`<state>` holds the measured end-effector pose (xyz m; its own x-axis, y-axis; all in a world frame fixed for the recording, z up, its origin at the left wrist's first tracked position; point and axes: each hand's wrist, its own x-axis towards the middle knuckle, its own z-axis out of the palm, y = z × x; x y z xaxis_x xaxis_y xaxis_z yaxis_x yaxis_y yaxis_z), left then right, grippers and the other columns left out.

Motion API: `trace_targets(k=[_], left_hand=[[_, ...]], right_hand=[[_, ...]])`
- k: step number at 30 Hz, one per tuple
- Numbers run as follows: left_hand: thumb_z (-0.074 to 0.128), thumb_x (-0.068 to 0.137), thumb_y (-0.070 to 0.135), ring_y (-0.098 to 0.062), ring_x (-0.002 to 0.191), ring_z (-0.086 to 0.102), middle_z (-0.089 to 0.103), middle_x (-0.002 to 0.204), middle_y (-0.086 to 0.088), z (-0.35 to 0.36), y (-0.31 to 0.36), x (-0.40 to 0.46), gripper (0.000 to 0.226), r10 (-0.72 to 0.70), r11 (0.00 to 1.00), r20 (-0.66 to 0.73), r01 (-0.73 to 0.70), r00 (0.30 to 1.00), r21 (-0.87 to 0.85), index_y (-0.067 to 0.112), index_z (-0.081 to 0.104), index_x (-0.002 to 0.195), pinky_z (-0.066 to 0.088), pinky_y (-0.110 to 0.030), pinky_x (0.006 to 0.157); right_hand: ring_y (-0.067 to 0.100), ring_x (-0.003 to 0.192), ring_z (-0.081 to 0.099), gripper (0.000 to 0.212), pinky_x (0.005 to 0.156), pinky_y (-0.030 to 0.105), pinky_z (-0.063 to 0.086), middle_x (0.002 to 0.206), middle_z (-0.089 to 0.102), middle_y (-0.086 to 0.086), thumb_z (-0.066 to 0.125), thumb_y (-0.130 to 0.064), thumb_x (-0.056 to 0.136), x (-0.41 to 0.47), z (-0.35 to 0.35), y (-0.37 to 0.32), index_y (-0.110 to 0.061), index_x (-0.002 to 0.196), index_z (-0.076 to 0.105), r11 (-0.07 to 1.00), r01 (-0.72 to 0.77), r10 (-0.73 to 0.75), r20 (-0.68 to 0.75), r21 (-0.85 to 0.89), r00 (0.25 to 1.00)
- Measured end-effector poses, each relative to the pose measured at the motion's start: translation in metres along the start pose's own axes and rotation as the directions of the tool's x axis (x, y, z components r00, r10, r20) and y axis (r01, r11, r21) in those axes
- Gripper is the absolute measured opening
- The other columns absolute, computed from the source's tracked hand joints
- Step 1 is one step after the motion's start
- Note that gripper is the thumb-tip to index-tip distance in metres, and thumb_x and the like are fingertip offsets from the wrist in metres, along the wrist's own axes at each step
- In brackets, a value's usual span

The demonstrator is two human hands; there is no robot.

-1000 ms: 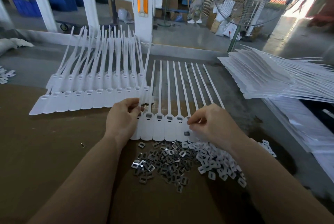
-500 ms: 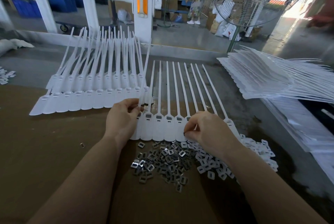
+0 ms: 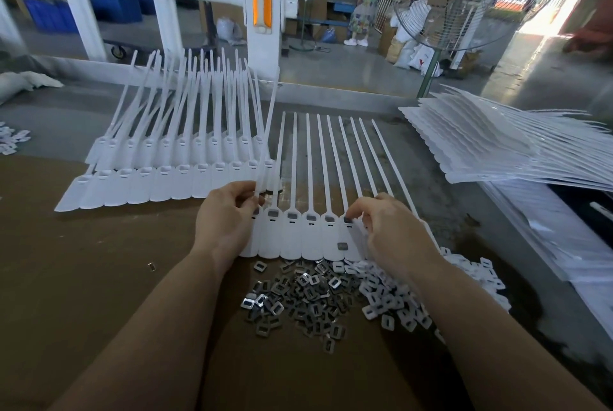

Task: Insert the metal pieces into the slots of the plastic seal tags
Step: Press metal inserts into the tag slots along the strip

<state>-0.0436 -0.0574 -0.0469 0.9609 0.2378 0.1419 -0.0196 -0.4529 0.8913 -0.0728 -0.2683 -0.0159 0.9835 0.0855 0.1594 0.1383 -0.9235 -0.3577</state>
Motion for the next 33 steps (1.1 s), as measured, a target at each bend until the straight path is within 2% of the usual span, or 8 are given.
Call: trace_targets(k=[3, 7, 10, 13, 17, 25, 29, 33], left_hand=[[0.054, 0.094, 0.011, 0.004, 0.081, 0.058, 0.065, 0.085, 0.012, 0.0, -0.001, 0.001, 0.03, -0.001, 1.0, -0.003, 0.001, 1.0, -0.004, 0.012, 0.059, 0.124, 0.037, -0.008, 0.066], [0.054, 0.094, 0.011, -0.001, 0.084, 0.059, 0.066, 0.087, 0.009, 0.0, -0.001, 0.0, 0.03, -0.008, 1.0, -0.001, 0.008, 1.0, -0.012, 0.012, 0.059, 0.124, 0.039, -0.011, 0.07], [0.055, 0.094, 0.012, -0.002, 0.085, 0.059, 0.067, 0.09, 0.007, -0.001, -0.001, 0.0, 0.031, -0.008, 1.0, -0.003, 0.008, 1.0, -0.008, 0.012, 0.059, 0.124, 0.04, -0.017, 0.077], [0.055, 0.094, 0.011, -0.002, 0.084, 0.059, 0.067, 0.089, 0.008, -0.001, -0.001, 0.001, 0.031, -0.004, 1.0, -0.004, 0.004, 1.0, -0.008, 0.012, 0.059, 0.124, 0.04, -0.014, 0.073], [0.055, 0.094, 0.011, 0.0, 0.083, 0.058, 0.065, 0.087, 0.01, -0.001, 0.0, 0.0, 0.03, -0.002, 1.0, -0.002, 0.002, 1.0, -0.001, 0.012, 0.059, 0.124, 0.039, -0.012, 0.071], [0.055, 0.094, 0.011, -0.008, 0.091, 0.06, 0.068, 0.095, 0.004, -0.002, 0.003, -0.002, 0.032, 0.0, 1.0, -0.003, 0.0, 1.0, 0.004, 0.011, 0.059, 0.125, 0.041, -0.022, 0.084], [0.055, 0.093, 0.009, -0.009, 0.091, 0.06, 0.067, 0.093, 0.005, -0.002, 0.004, -0.003, 0.031, -0.006, 1.0, -0.007, 0.006, 1.0, -0.005, 0.01, 0.059, 0.124, 0.041, -0.022, 0.085], [0.054, 0.094, 0.009, -0.012, 0.093, 0.061, 0.067, 0.091, 0.005, -0.002, 0.004, -0.003, 0.03, -0.003, 1.0, -0.007, 0.003, 1.0, -0.01, 0.011, 0.06, 0.124, 0.043, -0.023, 0.084]], right_hand=[[0.016, 0.096, 0.05, 0.045, 0.075, 0.028, 0.044, 0.098, 0.051, -0.002, 0.044, 0.013, 0.081, 0.004, 0.001, -0.001, -0.022, 0.104, 0.061, 1.0, 0.006, -0.006, -0.007, -0.026, 1.0], [0.016, 0.096, 0.05, 0.047, 0.077, 0.032, 0.047, 0.101, 0.051, -0.002, 0.043, 0.014, 0.081, 0.005, 0.003, -0.001, -0.022, 0.106, 0.059, 0.999, 0.018, -0.019, -0.003, -0.041, 1.0], [0.013, 0.096, 0.05, 0.035, 0.078, 0.027, 0.044, 0.103, 0.051, -0.004, 0.046, 0.004, 0.089, 0.004, 0.003, 0.0, -0.023, 0.104, 0.062, 0.999, 0.04, -0.04, -0.019, -0.027, 0.999], [0.007, 0.087, 0.051, 0.016, 0.075, 0.019, 0.04, 0.095, 0.052, -0.009, 0.055, -0.012, 0.091, 0.0, -0.002, -0.001, -0.023, 0.096, 0.065, 0.996, 0.071, -0.069, -0.048, 0.045, 0.996], [0.0, 0.072, 0.053, 0.005, 0.064, 0.011, 0.039, 0.082, 0.052, -0.018, 0.067, -0.021, 0.083, -0.008, -0.008, -0.004, -0.026, 0.085, 0.069, 0.987, 0.096, -0.106, 0.072, 0.13, 0.992], [-0.006, 0.059, 0.044, 0.006, 0.057, 0.005, 0.027, 0.063, 0.043, -0.021, 0.071, -0.022, 0.081, -0.014, -0.007, -0.012, -0.022, 0.085, 0.076, 0.986, 0.158, -0.162, 0.071, 0.049, 0.984], [-0.003, 0.062, 0.046, 0.005, 0.059, 0.006, 0.03, 0.065, 0.045, -0.019, 0.069, -0.019, 0.083, -0.016, -0.008, -0.014, -0.02, 0.082, 0.074, 0.985, 0.17, -0.172, 0.066, 0.028, 0.983], [0.007, 0.079, 0.056, 0.007, 0.073, 0.017, 0.04, 0.084, 0.06, -0.01, 0.065, -0.021, 0.086, -0.017, -0.009, -0.016, -0.02, 0.085, 0.072, 0.984, 0.18, -0.178, 0.084, -0.01, 0.98]])
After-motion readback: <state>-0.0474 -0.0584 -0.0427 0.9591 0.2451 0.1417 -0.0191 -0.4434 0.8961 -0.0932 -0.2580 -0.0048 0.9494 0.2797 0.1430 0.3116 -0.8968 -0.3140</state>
